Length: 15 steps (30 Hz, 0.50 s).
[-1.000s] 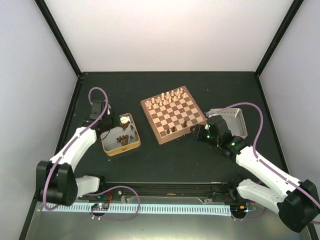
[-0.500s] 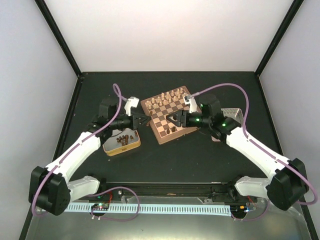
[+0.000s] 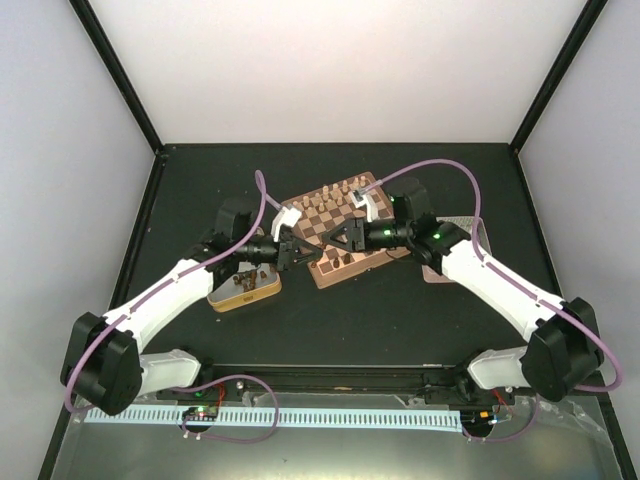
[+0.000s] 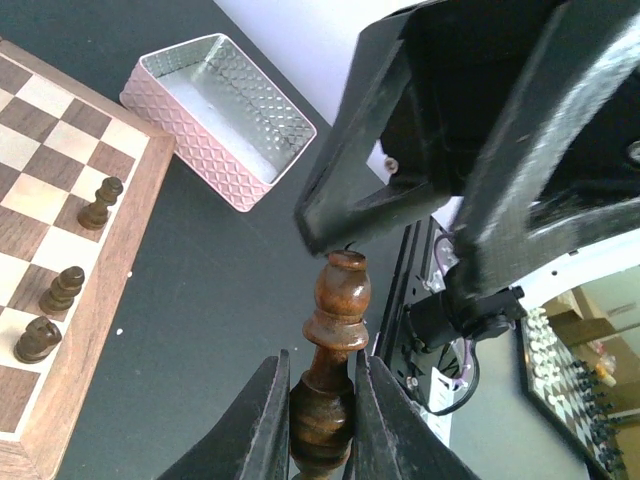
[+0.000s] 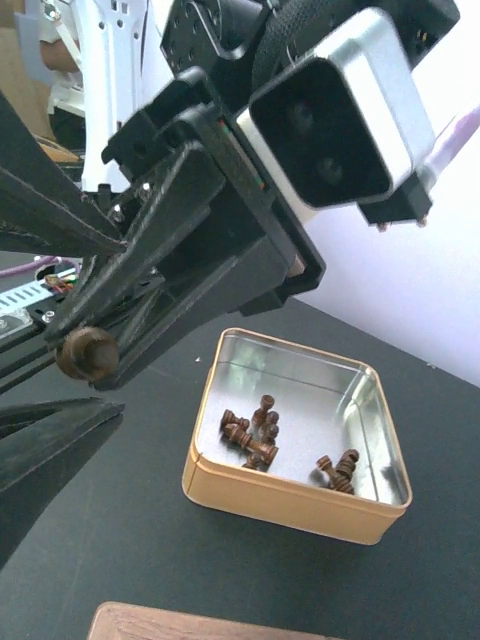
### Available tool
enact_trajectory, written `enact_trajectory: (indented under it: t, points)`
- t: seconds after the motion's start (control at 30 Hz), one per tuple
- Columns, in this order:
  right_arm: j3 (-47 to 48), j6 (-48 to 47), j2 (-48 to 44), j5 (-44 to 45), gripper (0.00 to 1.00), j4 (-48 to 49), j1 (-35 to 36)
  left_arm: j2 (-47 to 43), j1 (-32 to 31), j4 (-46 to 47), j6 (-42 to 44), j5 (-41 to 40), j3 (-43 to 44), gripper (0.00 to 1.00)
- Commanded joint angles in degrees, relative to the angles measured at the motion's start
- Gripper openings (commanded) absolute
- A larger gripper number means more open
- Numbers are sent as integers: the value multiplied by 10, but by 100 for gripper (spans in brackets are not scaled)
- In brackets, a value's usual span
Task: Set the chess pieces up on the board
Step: Pick up the chess piece from the storage box.
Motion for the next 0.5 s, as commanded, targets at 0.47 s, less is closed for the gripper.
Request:
enact_trajectory:
  t: [0.47]
  points:
    - [-7,44,24,-49,11,17,3,2,-14,21,21,31,23,7]
